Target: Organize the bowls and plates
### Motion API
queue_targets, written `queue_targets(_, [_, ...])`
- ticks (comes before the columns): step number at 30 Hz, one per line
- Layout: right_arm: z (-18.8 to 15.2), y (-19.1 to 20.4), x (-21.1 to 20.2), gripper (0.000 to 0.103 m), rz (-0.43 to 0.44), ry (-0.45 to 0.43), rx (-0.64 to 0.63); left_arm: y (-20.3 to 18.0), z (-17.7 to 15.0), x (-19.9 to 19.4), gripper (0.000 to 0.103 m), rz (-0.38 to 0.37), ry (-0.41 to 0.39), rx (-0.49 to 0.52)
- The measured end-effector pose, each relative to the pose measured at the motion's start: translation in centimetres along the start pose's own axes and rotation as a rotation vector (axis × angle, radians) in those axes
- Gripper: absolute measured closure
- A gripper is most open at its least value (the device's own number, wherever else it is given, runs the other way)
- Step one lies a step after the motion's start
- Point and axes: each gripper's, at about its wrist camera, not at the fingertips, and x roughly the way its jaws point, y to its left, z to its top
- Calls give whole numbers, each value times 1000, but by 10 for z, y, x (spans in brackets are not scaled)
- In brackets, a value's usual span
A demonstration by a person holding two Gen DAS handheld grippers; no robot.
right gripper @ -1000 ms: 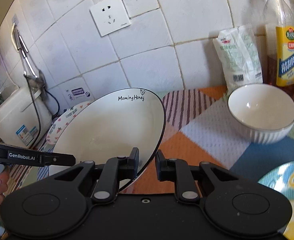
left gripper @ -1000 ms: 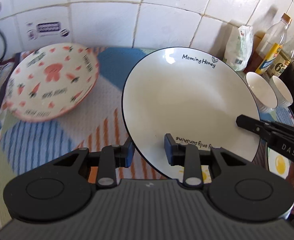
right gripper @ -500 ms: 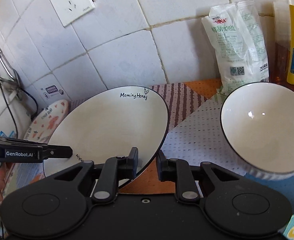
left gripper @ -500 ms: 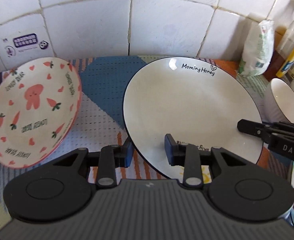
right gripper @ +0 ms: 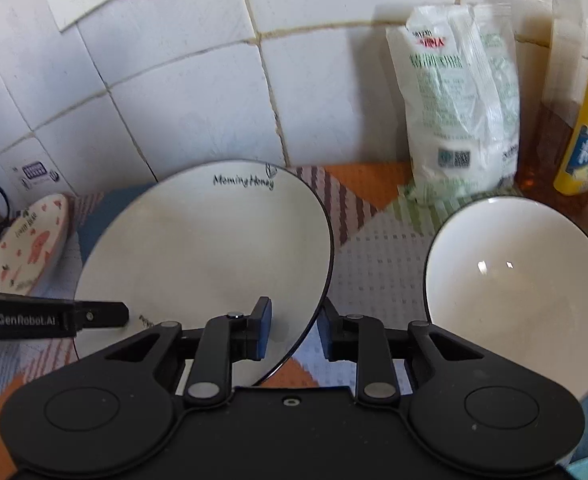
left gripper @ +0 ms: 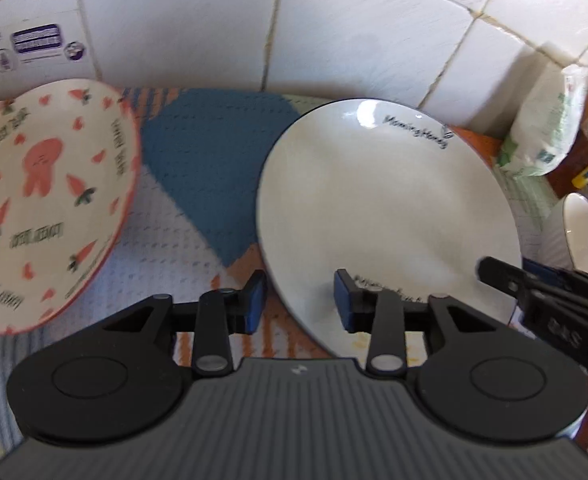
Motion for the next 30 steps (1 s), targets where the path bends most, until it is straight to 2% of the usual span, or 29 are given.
queue_targets(1, [-3, 1, -5, 67, -4, -12, -6, -1, -2, -5, 60, 16, -7, 11])
queue_targets(3, [-10, 4, -21, 49, 26, -47, -16, -3, -5, -16, 58, 48, -15, 35])
queue_targets(6, [-16, 1, -53, 37, 87, -85, -12, -1, -6, -43, 53, 50, -37, 35])
queue_targets(10, [-22, -7, -96, 34, 102, -128, 8, -6, -7, -74, 43, 18, -4, 78])
queue_targets(18, [-43, -39, -175, 30, 99, -201, 93, -23, -31, -124, 39, -13, 26, 130])
queue_targets(25, [-78, -66, -237, 29, 113, -246, 203, -61, -54, -154, 36, -26, 37, 222])
queue_targets(30, [-101, -91, -273, 29, 161, -246, 342, -99, -74, -168, 35, -33, 58, 322])
